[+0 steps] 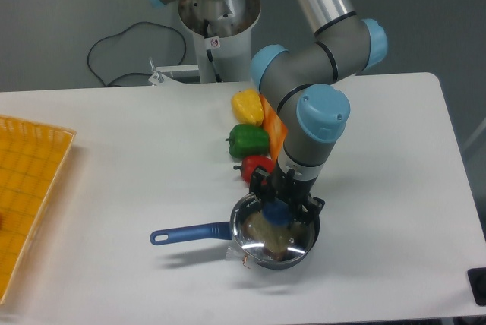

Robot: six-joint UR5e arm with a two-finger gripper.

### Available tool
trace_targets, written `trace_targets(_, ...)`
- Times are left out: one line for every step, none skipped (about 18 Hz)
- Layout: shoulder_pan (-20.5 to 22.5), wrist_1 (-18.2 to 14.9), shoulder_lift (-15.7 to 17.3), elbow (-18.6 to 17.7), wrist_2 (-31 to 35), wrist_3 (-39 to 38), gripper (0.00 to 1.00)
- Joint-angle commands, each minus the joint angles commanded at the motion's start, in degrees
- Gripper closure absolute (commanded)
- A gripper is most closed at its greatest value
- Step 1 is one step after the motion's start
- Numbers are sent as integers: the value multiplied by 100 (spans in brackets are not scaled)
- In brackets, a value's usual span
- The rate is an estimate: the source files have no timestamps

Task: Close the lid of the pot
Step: 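Hold the lid on the pan and adjust its seating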

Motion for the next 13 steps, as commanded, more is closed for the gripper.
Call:
trace_targets(9, 0, 0, 0, 0, 0, 33)
trace_targets(0, 0, 0, 0, 0, 0, 33)
trace_targets(0, 0, 0, 0, 0, 0, 33)
trace_targets(0, 0, 0, 0, -9, 0, 32)
trace_targets(0, 0, 0, 0, 0, 0, 31)
trace_targets(0, 0, 0, 0, 0, 0, 31)
trace_targets(0, 0, 0, 0, 0, 0, 31)
trace_targets(9, 0, -9, 9, 0, 0, 28)
trace_targets(0, 9, -9, 9, 0, 0, 27)
trace_targets(0, 9, -9, 9, 0, 0, 24)
trace_targets(9, 9, -9, 9, 0, 0, 22)
trace_targets(0, 17, -9, 9, 0, 0, 21)
trace_targets(9, 35, -9, 9, 0, 0, 18)
